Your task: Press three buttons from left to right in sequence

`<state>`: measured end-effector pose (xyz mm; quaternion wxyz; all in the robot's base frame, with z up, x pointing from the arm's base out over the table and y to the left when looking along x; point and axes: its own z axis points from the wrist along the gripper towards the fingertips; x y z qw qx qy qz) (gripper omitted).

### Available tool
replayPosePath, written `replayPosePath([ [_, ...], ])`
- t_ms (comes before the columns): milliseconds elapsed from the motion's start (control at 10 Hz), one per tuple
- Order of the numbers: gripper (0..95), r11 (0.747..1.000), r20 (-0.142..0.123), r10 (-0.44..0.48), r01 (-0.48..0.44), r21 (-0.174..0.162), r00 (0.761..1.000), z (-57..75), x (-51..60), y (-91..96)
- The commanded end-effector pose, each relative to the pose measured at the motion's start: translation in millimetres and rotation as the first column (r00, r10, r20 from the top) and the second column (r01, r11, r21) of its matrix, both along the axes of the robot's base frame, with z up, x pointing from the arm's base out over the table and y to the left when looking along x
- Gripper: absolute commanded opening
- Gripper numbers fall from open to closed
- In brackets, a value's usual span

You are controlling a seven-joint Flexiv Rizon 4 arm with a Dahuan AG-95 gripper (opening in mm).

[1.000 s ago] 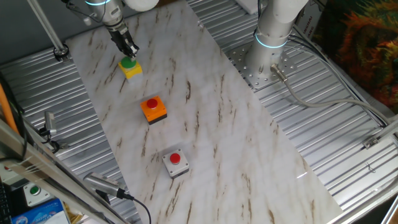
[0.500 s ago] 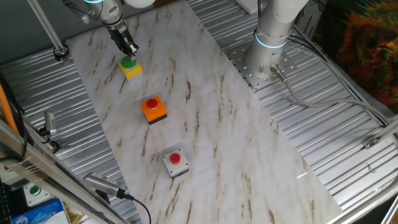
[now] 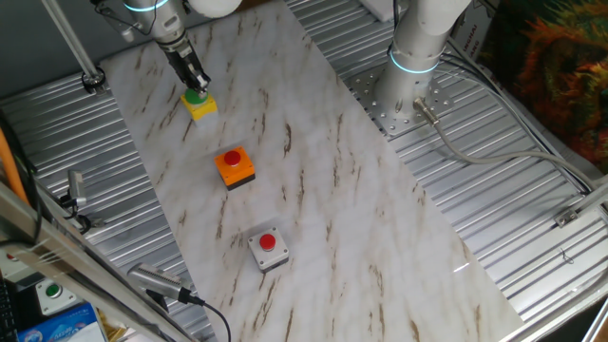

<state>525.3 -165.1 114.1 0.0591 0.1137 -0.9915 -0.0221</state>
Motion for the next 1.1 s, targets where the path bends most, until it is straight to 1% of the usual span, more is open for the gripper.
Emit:
replayPosePath([
  [100,0.0,1.000,-0.001,0.006,-0.006,0.000,1.000,0.8,-0.7,-0.5],
  [500,0.0,1.000,-0.005,0.004,-0.004,0.001,1.000,0.4,-0.2,0.3],
  [900,0.0,1.000,-0.001,-0.001,0.001,0.001,1.000,-2.0,2.4,3.8],
  [1100,0.0,1.000,-0.003,-0.001,0.001,0.002,1.000,-2.8,2.4,3.3],
])
